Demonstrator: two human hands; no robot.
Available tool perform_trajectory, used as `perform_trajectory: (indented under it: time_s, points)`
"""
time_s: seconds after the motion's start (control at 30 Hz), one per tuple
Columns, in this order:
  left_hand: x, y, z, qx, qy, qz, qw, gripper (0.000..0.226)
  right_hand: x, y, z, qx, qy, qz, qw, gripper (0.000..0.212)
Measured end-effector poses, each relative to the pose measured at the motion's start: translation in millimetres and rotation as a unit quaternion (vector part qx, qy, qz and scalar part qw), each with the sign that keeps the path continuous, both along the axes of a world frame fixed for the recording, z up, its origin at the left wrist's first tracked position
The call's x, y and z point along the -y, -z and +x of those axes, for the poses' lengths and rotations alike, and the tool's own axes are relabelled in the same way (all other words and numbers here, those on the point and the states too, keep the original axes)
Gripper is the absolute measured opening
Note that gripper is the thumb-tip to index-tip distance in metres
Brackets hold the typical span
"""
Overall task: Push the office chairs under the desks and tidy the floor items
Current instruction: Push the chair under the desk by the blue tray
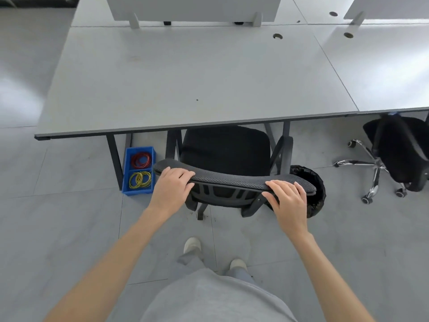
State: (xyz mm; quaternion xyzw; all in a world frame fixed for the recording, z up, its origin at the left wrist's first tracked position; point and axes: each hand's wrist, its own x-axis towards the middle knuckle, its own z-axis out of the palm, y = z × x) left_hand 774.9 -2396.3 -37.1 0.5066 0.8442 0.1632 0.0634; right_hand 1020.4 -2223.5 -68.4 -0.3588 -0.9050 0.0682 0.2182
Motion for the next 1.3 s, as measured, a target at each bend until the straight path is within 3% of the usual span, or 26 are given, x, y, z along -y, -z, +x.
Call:
perform_trajectory:
  time_s: [0.2, 0.47, 1.3]
  points:
    - [34, 14, 67, -0.018, -0.096, 0.046, 0.994, 0.031, -10, -2, 44, 0.031, -0.083, 0.018, 0.996, 0.048]
    - [46, 13, 132, -0.040, -0.149, 0.049, 0.987, 0.037, -31, -5, 79, 0.034, -0.162, 0.003, 0.986, 0.039]
    - [53, 5, 101, 0.040, -0.158, 0.062, 0.985, 0.034, -9, -2, 64, -0.030, -0.131, -0.043, 0.990, 0.044]
